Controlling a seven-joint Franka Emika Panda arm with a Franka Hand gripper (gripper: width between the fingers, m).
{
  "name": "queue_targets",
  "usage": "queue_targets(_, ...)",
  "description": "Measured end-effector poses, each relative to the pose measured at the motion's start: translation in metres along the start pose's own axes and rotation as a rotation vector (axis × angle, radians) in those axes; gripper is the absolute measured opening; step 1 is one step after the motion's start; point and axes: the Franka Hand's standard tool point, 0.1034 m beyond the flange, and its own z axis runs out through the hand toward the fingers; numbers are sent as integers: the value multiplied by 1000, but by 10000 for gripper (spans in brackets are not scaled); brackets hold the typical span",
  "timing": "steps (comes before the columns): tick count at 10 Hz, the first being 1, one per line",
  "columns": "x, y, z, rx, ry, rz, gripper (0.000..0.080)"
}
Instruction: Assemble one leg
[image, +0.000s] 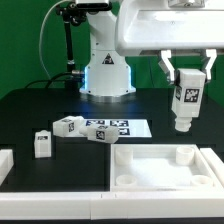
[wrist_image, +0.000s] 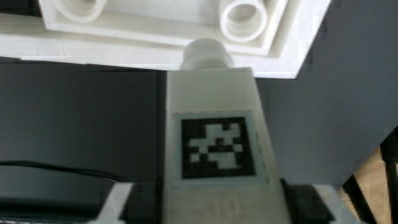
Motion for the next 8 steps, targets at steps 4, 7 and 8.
queue_targets(4, 20, 1, 20, -6, 16, 14, 293)
queue_targets(7, 25, -15, 48, -2, 49, 30, 293)
queue_targets(8, 26, -14, 47, -3, 50, 31, 293)
